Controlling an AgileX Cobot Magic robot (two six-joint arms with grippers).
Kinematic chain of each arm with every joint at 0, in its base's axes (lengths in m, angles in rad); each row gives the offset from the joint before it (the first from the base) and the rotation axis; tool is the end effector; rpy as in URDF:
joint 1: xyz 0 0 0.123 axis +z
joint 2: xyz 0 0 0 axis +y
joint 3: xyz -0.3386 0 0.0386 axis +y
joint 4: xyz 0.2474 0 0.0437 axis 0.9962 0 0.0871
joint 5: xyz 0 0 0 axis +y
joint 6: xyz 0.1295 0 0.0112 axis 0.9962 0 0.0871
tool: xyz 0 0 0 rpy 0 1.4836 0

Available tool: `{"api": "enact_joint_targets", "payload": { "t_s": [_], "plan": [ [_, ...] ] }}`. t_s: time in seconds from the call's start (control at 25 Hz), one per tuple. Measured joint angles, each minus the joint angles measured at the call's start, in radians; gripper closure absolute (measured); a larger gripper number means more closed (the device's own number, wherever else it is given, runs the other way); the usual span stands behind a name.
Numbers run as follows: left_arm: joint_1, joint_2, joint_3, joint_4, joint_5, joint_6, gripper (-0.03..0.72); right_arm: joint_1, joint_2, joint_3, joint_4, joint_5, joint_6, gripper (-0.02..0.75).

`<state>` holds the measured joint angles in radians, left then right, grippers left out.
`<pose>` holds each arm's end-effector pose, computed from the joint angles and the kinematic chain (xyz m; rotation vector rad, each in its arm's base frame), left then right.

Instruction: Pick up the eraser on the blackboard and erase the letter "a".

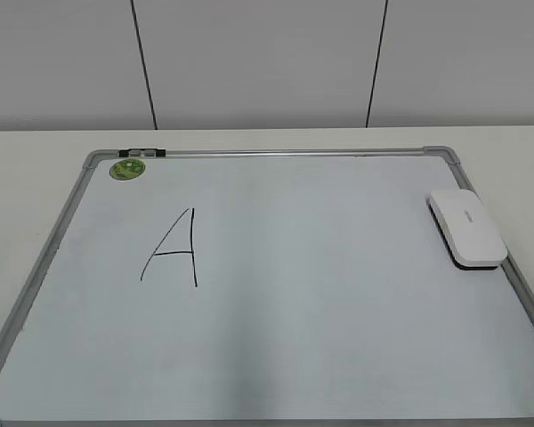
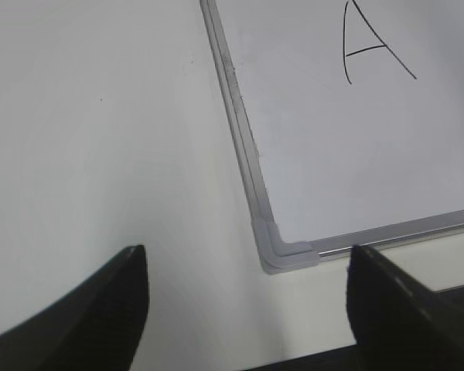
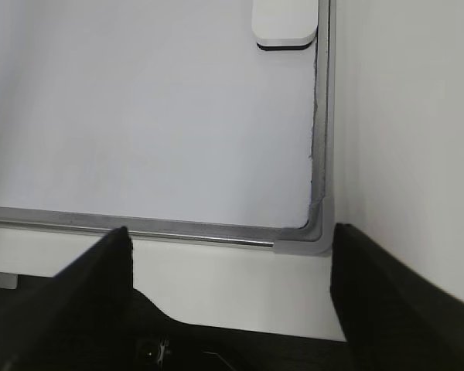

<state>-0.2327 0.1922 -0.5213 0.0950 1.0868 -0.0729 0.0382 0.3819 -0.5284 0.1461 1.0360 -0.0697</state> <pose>-0.0008 0.0114 0.2665 0.1825 2.2296 -0.0479 0.0279 0.0174 0.2720 -0.0996 2.3647 0.1696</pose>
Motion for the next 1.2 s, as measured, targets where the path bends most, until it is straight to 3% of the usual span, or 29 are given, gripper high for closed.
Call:
{"api": "enact_joint_targets", "payload": {
  "t_s": [0.64, 1.2],
  "plan": [
    [-0.019, 0.000, 0.009, 0.000, 0.005, -0.001, 0.100, 0.000, -0.031, 0.041, -0.187, 0.081, 0.055, 0.150],
    [-0.019, 0.000, 0.009, -0.013, 0.005, -0.001, 0.100, 0.000, -0.033, 0.041, -0.172, 0.084, 0.062, 0.150]
  ]
}}
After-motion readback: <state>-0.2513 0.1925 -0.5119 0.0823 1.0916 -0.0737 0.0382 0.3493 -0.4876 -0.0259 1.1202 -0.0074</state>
